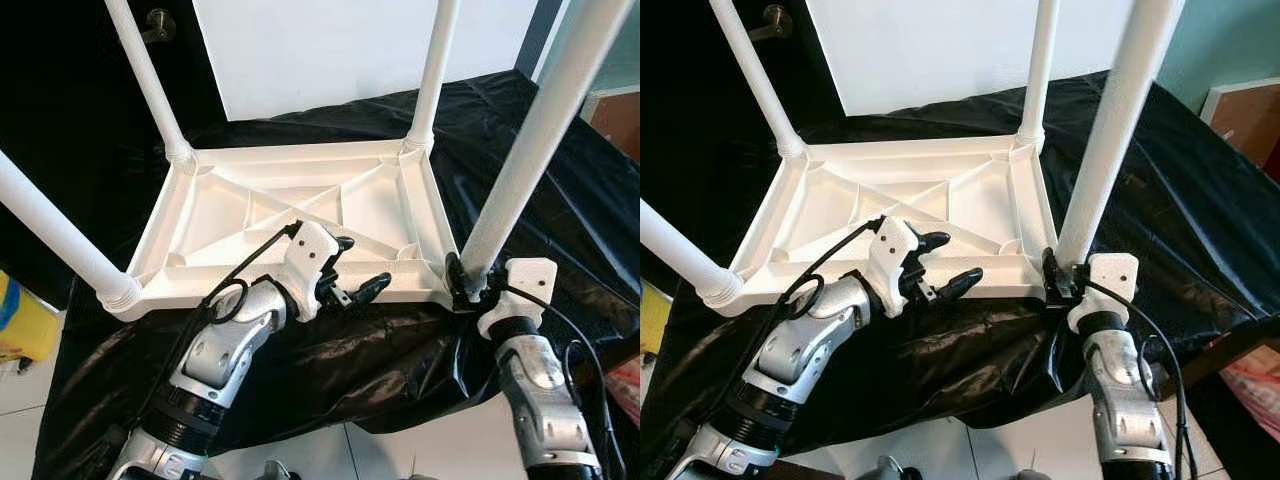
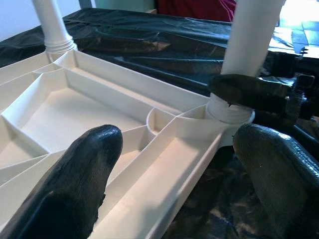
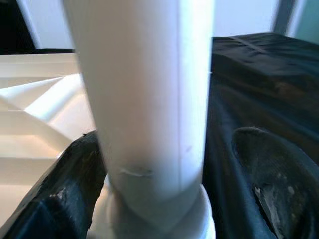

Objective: Building children table

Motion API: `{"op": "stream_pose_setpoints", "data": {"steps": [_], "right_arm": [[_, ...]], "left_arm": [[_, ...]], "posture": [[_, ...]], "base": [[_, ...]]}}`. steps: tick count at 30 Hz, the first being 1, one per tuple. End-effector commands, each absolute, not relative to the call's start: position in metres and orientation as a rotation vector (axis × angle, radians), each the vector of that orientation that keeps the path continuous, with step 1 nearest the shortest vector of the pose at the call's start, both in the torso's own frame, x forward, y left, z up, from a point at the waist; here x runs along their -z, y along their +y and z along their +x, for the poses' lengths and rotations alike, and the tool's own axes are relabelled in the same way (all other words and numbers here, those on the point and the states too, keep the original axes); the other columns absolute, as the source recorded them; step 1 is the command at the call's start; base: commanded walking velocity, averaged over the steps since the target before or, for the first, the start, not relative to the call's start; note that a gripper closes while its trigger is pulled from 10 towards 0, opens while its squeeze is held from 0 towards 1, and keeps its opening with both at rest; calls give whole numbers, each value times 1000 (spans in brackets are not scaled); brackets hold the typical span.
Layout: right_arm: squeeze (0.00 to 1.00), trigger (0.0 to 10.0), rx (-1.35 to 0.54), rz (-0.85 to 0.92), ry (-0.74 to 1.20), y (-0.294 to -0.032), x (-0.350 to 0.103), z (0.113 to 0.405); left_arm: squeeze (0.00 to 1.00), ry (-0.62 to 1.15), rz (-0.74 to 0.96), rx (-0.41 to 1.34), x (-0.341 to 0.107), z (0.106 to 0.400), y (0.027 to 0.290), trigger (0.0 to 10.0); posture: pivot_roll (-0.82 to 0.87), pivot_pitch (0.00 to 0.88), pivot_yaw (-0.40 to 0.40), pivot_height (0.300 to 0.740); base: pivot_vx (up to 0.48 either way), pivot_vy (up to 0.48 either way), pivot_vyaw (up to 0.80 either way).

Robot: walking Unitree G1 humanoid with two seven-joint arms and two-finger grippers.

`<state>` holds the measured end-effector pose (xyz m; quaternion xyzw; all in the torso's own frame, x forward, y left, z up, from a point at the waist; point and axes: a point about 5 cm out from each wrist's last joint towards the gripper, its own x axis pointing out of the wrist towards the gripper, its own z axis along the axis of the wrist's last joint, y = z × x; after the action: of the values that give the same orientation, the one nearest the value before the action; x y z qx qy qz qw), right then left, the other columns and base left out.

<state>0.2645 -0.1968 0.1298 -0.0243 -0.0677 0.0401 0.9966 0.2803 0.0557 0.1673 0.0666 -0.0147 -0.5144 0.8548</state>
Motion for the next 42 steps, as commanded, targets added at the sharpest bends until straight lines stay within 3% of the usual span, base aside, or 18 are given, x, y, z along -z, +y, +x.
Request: {"op": "stream_pose_setpoints", "data": {"steps": [1,12,23,24,26,35,36,42], "right_arm": [[0,10000,-123,-40,-118,-199,-126,264],[0,10000,-448,-129,-68,-204,-129,289],[0,10000,-589,-220,-46,-206,-131,302],[0,353,-608,-241,-42,-208,-132,304],[0,0,-618,-254,-38,-210,-133,305],[0,0,-634,-249,-15,-215,-128,307],[0,10000,-633,-243,-10,-215,-125,305],[0,10000,-559,-196,-9,-216,-119,302]], "left_arm": [[0,-7,152,1212,-163,271,54,10000],[0,-8,160,1267,-163,268,42,10000],[0,1,177,1306,-161,260,38,10000],[0,4,179,1308,-159,259,39,10000],[0,7,180,1308,-159,258,40,10000],[0,11,176,1293,-159,260,41,10000],[0,9,174,1292,-160,260,41,10000],[0,8,172,1287,-159,259,41,10000]], "posture": [[-123,74,91,740],[-130,87,103,740],[-116,107,111,740],[-114,111,109,740],[-113,113,109,740],[-111,120,106,740],[-112,124,107,740],[-114,123,102,740]], "base": [[0,0,0],[0,0,0],[0,0,0],[0,0,0],[0,0,0],[0,0,0],[0,0,0],[0,0,0]]}}
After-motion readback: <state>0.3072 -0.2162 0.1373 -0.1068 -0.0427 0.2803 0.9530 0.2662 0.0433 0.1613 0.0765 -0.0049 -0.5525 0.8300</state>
